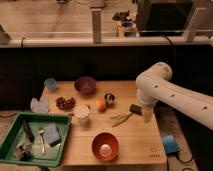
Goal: Place apple in paper cup
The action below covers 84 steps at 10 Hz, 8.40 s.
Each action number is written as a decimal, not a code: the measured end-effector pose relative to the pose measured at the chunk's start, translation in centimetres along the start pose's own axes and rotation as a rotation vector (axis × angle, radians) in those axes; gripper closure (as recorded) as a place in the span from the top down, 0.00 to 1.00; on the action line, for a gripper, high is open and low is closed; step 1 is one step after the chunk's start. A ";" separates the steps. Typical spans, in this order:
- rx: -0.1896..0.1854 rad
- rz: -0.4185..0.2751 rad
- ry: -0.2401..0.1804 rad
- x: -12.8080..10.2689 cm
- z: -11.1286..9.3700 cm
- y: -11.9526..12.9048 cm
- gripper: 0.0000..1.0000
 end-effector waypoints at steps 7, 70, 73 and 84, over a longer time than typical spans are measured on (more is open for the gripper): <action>0.051 -0.103 -0.024 -5.0 1.1 -3.5 0.80; 0.060 -0.523 -0.363 -21.2 16.2 -14.1 0.80; 0.060 -0.526 -0.371 -21.4 16.3 -14.1 0.80; 0.047 -0.548 -0.405 -22.0 16.4 -13.7 0.62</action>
